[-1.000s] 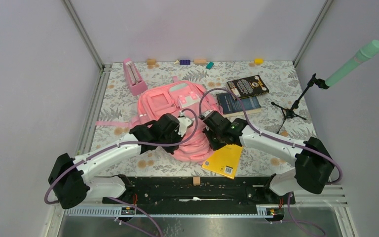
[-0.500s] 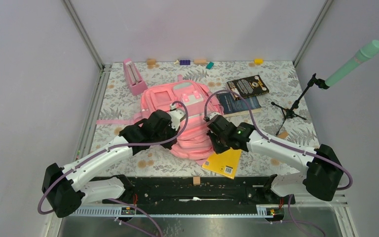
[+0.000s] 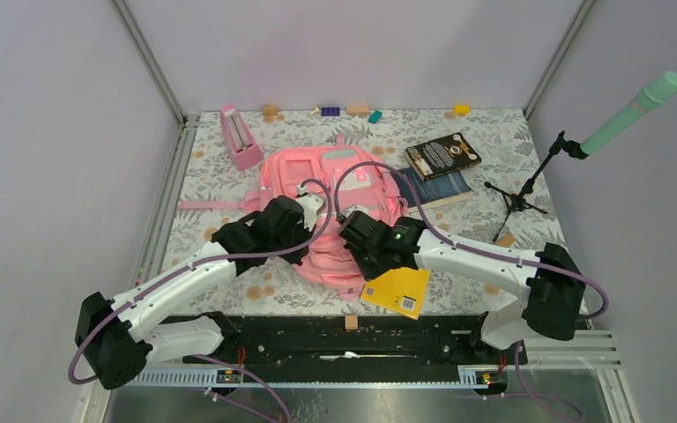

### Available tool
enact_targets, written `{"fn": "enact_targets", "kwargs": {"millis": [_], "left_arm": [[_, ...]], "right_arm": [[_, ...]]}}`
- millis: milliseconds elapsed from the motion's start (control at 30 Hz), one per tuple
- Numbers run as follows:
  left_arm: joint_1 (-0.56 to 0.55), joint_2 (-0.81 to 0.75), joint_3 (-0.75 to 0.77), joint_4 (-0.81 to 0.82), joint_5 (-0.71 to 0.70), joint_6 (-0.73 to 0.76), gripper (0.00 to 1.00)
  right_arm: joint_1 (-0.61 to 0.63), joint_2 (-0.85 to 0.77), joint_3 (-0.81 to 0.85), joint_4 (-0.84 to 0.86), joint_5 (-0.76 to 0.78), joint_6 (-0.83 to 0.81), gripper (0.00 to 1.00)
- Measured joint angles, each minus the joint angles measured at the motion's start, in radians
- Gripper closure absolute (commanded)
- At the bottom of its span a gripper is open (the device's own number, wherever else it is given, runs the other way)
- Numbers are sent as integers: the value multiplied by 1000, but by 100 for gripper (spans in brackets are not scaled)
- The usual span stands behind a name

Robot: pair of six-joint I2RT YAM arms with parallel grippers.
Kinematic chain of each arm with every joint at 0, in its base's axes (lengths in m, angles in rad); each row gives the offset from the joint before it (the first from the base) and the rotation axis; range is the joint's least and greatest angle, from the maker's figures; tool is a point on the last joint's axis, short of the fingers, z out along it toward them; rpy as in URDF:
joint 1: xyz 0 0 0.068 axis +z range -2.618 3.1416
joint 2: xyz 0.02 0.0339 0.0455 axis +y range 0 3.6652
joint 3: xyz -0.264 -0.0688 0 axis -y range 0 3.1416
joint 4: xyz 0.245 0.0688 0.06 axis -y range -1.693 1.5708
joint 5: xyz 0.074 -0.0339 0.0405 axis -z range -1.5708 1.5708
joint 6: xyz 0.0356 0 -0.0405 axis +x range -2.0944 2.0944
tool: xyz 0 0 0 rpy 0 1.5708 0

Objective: Pack the student bag
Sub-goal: Unzip the student bag at the center of the board.

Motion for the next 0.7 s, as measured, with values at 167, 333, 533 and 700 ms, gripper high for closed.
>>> {"fn": "enact_targets", "kwargs": {"millis": [167,333,533,700], "left_arm": [[6,0,0,-24,-20,0,100],[11,-4,-3,-29,-43,4,100],[30,-100,-43,13,-45,3,88],[29,-142,-58,107,11,-6,14]], "right_arm": [[48,66,63,-30,-1,8,100],[56,84,58,-16,-14,11,100],[-50,19,-75,105,-135,16,100],[-96,-42,-122,130,-170,15,100]]}}
